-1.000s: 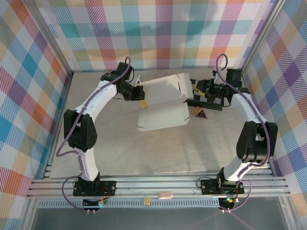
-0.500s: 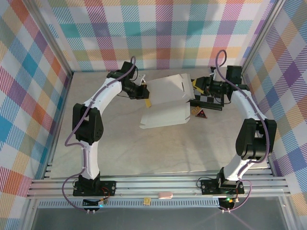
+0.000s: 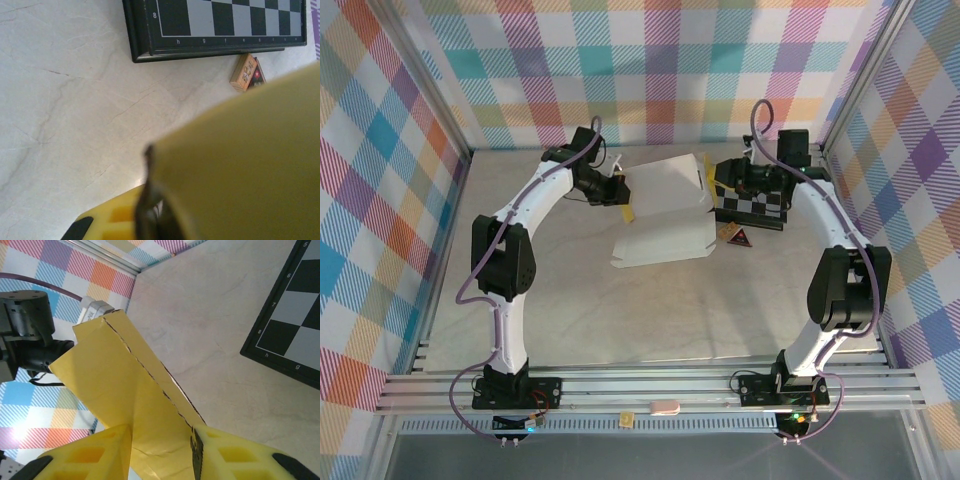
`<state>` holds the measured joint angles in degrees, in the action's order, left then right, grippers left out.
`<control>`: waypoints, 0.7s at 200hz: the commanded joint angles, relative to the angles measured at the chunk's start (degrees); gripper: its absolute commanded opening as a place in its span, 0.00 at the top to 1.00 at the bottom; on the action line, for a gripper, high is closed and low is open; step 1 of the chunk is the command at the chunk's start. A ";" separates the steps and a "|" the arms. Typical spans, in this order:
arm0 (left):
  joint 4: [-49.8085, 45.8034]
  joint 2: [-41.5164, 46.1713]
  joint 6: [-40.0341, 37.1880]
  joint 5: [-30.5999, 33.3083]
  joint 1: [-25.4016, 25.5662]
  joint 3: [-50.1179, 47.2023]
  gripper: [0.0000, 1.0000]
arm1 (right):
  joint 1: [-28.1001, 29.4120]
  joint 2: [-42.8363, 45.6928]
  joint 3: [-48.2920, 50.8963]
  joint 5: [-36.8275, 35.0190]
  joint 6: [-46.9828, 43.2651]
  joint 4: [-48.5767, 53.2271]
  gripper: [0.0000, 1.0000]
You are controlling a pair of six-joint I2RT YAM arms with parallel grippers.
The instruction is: Fold the paper box
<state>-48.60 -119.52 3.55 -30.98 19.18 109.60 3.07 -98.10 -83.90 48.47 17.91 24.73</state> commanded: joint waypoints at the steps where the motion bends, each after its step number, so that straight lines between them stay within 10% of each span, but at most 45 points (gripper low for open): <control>1: -0.52 1.51 -0.30 -2.41 -0.24 0.89 1.00 | 2.05 -0.55 -2.13 -3.97 -4.52 3.57 0.63; 94: -0.72 4.24 -1.69 -2.48 0.33 -1.00 1.00 | 4.49 -1.83 -4.20 -12.78 -11.47 6.89 0.58; 140: -0.59 5.99 -2.37 -3.20 0.25 -2.51 1.00 | 4.39 -4.49 -8.15 -3.77 -14.95 9.68 0.50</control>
<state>-49.54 -118.28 2.68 -30.48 18.98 107.63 6.90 -100.25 -88.79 37.82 6.70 31.22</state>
